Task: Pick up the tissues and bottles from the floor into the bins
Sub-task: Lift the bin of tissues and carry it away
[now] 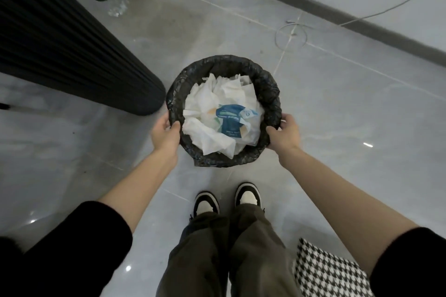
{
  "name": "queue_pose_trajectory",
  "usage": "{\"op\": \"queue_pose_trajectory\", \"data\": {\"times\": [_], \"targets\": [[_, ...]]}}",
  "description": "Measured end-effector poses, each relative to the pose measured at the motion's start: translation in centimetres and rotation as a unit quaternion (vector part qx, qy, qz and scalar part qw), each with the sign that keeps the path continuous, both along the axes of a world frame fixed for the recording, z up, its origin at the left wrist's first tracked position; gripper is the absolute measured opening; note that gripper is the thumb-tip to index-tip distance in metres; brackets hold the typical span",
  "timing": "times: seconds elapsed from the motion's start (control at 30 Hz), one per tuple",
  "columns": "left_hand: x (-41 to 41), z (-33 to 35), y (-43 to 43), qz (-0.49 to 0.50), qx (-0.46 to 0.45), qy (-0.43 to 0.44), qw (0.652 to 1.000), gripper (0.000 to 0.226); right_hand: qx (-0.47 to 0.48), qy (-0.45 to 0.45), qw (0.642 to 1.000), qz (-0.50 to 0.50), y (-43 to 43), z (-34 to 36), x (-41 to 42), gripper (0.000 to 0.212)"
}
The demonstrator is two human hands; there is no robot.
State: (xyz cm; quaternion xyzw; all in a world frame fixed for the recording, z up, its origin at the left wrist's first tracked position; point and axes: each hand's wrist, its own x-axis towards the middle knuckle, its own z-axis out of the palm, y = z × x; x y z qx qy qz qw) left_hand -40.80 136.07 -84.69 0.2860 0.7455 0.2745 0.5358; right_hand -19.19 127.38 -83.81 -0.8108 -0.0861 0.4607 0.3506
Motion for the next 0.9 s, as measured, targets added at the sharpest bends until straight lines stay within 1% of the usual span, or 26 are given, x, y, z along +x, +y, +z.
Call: {"op": "queue_pose_trajectory", "data": {"times": [0.23,0.3,0.4,0.53,0.63,0.77,0.9], "targets": [[8.7,13.0,-2.2,-0.051,-0.02,-0.039,0.998,0.04,-0.015,-0.004,0.997,-0.073,-4.8,13.7,7.2,0.031],[11.8,17.3,-2.9,-0.088,-0.026,-0.051,0.995,0.039,-0.014,-0.006,0.995,-0.102,-6.5,18.1,9.8,0.033],[15.7,22.1,-3.7,-0.136,-0.022,-0.064,0.988,0.038,-0.011,-0.006,0.99,-0.143,-8.9,22.8,13.0,0.035],[20.8,27.7,-4.4,-0.193,-0.018,-0.073,0.978,0.039,0.012,0.014,0.982,-0.19,-11.3,28.2,16.9,0.032],[24.3,31.2,-4.9,-0.235,-0.017,-0.079,0.969,0.04,0.021,0.02,0.975,-0.222,-13.2,31.2,19.4,0.035],[29.1,34.5,-5.7,-0.292,-0.019,-0.09,0.952,0.043,0.032,0.022,0.964,-0.262,-15.8,34.3,22.4,0.035],[34.3,36.3,-6.0,-0.34,-0.02,-0.098,0.935,0.044,0.048,0.03,0.951,-0.305,-17.7,36.4,25.9,0.035]]}}
